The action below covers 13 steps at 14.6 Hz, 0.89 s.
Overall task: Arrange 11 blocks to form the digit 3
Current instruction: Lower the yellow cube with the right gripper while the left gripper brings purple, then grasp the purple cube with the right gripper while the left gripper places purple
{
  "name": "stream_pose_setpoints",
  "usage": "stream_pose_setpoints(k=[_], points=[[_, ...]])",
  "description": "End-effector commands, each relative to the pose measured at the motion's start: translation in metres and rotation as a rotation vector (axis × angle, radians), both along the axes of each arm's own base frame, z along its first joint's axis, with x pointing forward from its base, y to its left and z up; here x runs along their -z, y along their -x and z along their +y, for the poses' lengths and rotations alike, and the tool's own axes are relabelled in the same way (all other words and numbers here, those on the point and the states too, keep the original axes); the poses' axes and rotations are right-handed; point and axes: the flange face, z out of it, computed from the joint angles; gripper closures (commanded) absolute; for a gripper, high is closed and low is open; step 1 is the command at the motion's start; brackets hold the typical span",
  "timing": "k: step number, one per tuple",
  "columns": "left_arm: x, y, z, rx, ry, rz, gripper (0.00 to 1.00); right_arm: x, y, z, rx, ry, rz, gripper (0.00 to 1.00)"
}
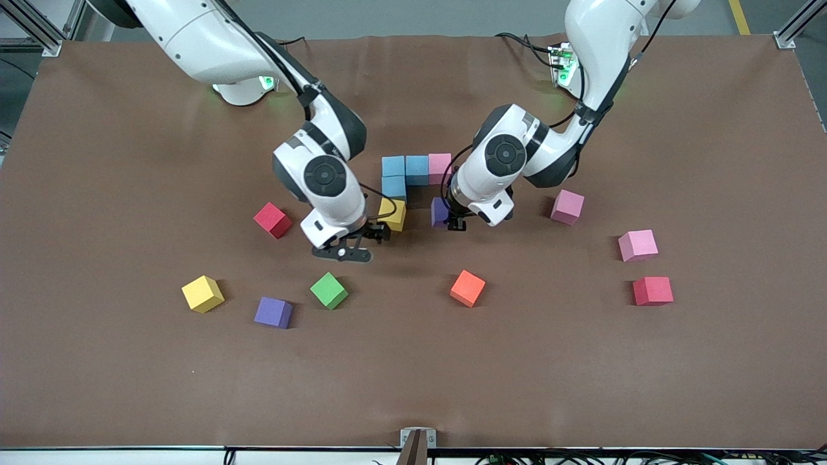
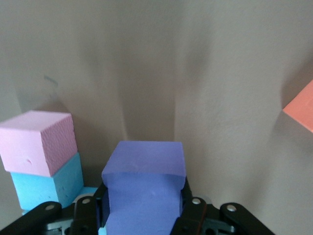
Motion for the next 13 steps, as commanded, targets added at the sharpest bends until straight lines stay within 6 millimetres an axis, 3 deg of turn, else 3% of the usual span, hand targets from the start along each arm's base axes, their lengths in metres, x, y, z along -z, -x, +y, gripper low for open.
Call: stream_pose_setpoints(k=[1,3,6,10,13], points=[[0.012,0.007,-0.01,-0.011,-0.031,-0.028,0.88,-0.019,-0.019,-0.034,0.062,-0.017,-0.005,0.0],[0.026,0.019,-0.025,0.015,-0.068,-0.036,0.88,-0.02,-0.038,-0.067,0.112,-0.012,-0.011,0.0],[0.032,0.017,-0.035,0.0,-0.081,-0.046,0.88,-0.018,-0.058,-0.108,0.175,0.001,-0.018,0.0],[0.043,0.014,-0.052,-0.02,-0.077,-0.041,0.88,-0.014,-0.074,-0.149,0.187,0.058,-0.049,0.0],[0.043,0.007,-0.057,-0.019,-0.069,-0.052,0.88,0.009,-0.089,-0.173,0.142,0.14,-0.086,0.0]])
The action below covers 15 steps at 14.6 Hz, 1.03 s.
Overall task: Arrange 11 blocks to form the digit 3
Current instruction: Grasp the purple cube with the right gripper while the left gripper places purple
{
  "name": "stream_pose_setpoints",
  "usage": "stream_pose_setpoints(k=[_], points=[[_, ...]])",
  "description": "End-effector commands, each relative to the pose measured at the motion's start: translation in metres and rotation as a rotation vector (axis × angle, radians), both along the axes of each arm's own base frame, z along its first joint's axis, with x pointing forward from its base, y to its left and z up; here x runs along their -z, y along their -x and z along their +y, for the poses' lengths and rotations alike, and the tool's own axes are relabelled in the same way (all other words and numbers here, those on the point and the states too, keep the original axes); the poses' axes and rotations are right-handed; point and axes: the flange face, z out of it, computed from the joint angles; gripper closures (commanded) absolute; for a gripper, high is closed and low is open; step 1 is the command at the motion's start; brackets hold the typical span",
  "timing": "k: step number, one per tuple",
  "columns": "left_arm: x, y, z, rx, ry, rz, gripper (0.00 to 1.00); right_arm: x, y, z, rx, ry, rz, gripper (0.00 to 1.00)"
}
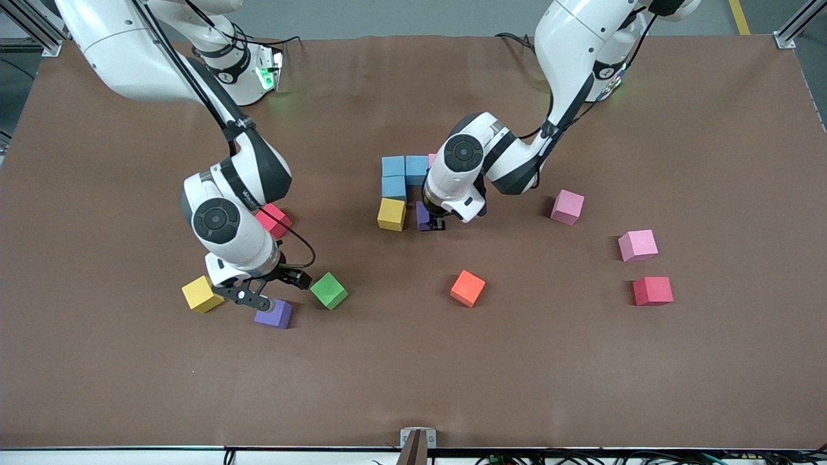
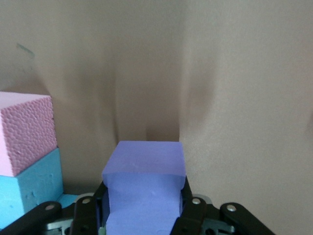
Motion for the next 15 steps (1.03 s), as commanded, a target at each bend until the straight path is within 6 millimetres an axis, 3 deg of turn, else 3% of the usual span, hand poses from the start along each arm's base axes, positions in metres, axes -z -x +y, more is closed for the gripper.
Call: stream_pose_setpoints(k=[1,5,12,15], points=[[0.001,-0.007,-0.01,-0.008,0.001,-0.021,0.88,0.018,-0.014,-0.015,-0.046,0.056,-0.021,0.0],[0.005,-0.001,-0.017,0.01,-0.002,-0.019,0.88,0.029,-0.032,-0.019,-0.204,0.046,-0.02,0.0],[0.012,-0.002,-0.018,0.009,0.01,-0.028,0.88,0.062,-0.055,-0.02,-0.211,0.018,-0.021,0.0],[0.015,0.007,-0.025,0.022,0.008,-0.022,0.88,0.07,-0.057,-0.025,-0.212,0.012,-0.033,0.0]])
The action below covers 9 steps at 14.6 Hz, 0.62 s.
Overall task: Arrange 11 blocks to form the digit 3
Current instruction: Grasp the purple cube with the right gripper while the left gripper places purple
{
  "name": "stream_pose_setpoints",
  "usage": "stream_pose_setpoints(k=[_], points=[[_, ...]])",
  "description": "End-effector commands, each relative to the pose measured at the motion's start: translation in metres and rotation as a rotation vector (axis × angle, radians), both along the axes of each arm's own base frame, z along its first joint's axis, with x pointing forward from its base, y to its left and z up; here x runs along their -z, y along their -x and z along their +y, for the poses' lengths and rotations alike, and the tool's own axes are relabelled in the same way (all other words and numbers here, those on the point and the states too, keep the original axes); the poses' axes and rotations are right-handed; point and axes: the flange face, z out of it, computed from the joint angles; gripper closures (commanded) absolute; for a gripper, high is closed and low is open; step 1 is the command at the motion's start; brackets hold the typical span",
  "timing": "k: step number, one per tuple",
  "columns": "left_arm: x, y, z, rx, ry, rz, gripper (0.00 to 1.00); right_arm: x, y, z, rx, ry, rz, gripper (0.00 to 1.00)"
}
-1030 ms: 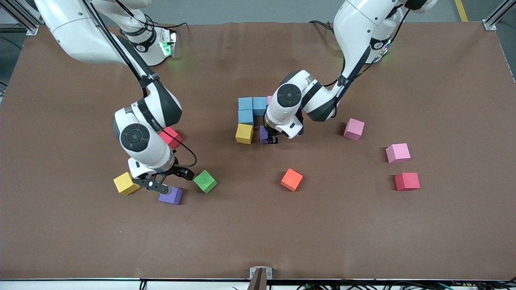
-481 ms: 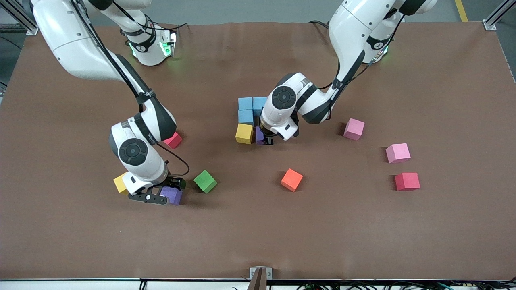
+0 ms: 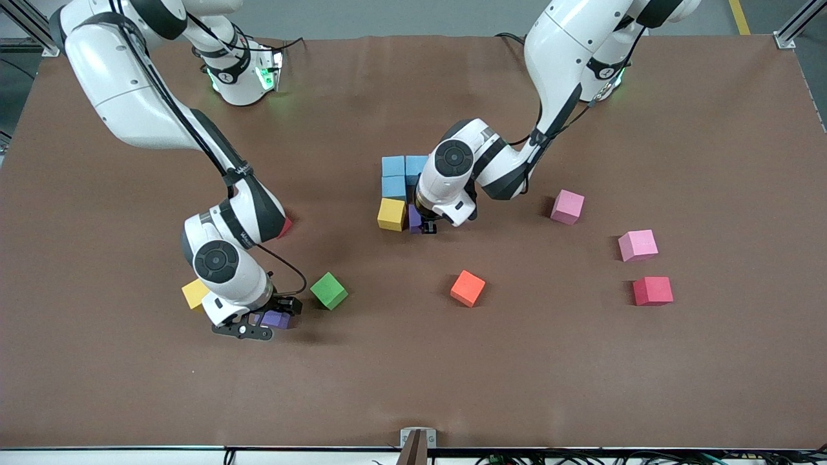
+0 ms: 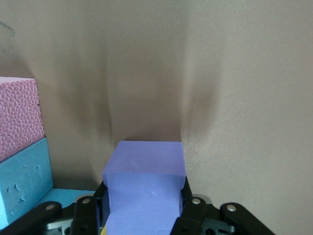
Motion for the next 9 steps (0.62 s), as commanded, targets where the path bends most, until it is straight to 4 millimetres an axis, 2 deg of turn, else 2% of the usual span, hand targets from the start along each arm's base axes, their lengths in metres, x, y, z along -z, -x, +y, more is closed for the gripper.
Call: stream_pose_setpoints(k=[1,5,6,7,9], points=[[0.003,0.006,-0.011,0.013,-0.006,-0.018,0.88,0.004,-0.008,-0.008,-0.015,0.011,-0.019,0.0],[0.007,0.007,-0.011,0.014,-0.01,-0.013,0.88,0.015,-0.011,-0.017,-0.015,0.009,-0.025,0.0],[0.008,0.007,-0.011,0.014,-0.011,-0.012,0.88,0.016,-0.012,-0.019,-0.012,0.011,-0.024,0.03],[0.008,0.007,-0.011,0.014,-0.011,-0.012,0.88,0.016,-0.012,-0.019,-0.006,0.007,-0.023,0.1],[0.008,0.008,-0.011,0.015,-0.012,-0.01,0.88,0.016,-0.012,-0.019,-0.008,0.006,-0.022,0.4]])
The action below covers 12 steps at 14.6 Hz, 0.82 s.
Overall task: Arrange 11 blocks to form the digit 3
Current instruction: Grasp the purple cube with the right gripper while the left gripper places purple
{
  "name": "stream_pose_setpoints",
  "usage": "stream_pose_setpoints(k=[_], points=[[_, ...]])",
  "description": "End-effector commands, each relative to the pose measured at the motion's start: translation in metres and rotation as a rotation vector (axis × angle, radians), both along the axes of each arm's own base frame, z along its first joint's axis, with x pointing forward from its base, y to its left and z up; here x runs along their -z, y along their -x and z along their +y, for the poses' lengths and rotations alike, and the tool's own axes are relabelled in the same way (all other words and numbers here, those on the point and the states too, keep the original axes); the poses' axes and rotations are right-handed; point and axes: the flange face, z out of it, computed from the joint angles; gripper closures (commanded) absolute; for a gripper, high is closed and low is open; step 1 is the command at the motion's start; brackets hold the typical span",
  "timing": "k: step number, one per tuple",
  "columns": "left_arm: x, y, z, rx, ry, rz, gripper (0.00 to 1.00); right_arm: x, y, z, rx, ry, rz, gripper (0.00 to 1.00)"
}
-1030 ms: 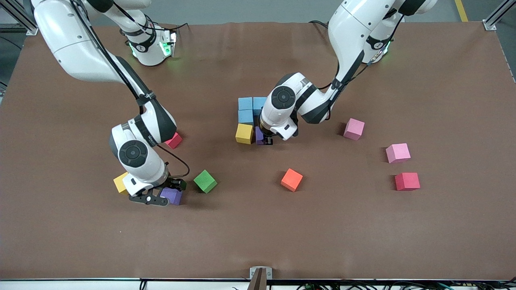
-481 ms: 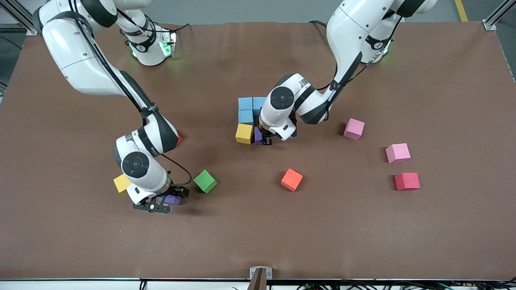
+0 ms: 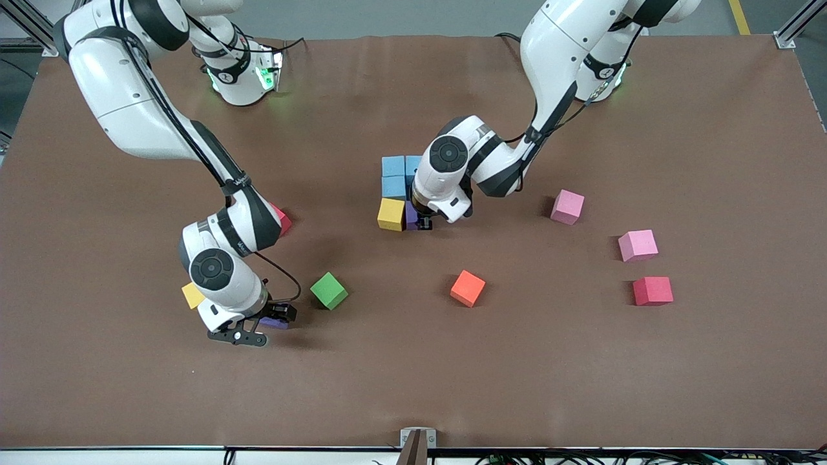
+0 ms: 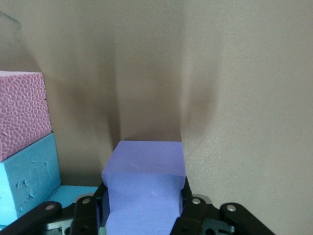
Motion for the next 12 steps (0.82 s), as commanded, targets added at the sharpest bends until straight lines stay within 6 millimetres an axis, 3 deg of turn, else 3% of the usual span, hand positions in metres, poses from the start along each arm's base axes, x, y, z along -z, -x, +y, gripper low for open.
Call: stream_pose_setpoints(k=[1,2,3,7,9,12], points=[[0.008,0.004,-0.007,0.006,-0.012,-0.011,0.88,0.0,-0.003,0.0,-0.014,-0.002,-0.01,0.5],[0.009,0.007,-0.009,0.012,-0.014,-0.008,0.88,0.0,-0.003,0.0,-0.015,-0.001,-0.005,0.79],[0.009,0.008,-0.009,0.012,-0.014,-0.008,0.88,-0.001,-0.002,0.002,-0.016,0.0,-0.002,0.96],[0.009,0.008,-0.01,0.013,-0.014,-0.008,0.88,-0.007,0.001,0.017,-0.041,-0.003,-0.006,1.0],[0.009,0.007,-0.008,0.01,-0.015,-0.007,0.8,-0.02,0.008,0.038,-0.092,0.002,0.005,1.0],[0.005,0.0,-0.006,0.002,-0.008,-0.013,0.35,-0.044,0.02,0.071,-0.121,-0.022,0.007,1.0]])
